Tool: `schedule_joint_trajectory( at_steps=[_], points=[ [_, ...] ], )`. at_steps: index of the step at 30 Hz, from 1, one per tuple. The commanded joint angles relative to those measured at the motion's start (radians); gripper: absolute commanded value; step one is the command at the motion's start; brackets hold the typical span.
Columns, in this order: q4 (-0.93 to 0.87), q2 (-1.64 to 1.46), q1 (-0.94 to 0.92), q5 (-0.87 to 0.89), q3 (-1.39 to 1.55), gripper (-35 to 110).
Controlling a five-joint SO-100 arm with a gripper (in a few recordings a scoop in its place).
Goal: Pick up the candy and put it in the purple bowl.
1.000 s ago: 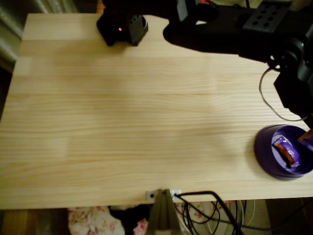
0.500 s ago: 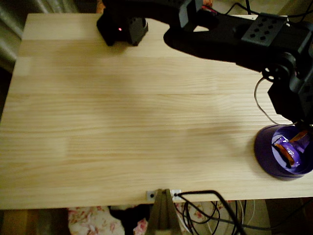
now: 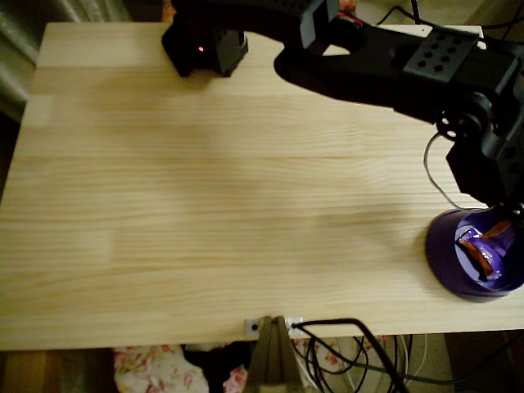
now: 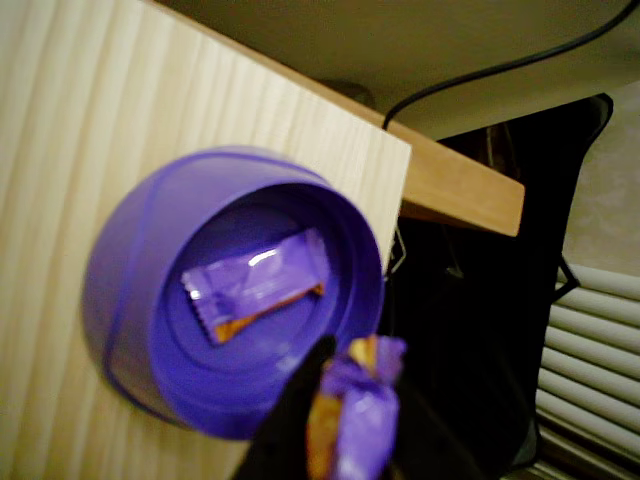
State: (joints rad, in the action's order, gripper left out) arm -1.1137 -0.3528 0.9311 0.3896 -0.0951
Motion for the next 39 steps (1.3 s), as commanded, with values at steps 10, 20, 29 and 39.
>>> schedule_joint_trajectory(
  at_steps=[10, 20, 29, 39],
  points=[
    [-0.008, -0.074, 0.021, 0.029, -0.109, 15],
    [-0.103, -0.173, 0.006, 0.003, -0.109, 0],
    [-0.336, -0.387, -0.049, -0.041, -0.109, 0],
    [-0.595, -0.706, -0.147, -0.081, -0.014, 0]
  ],
)
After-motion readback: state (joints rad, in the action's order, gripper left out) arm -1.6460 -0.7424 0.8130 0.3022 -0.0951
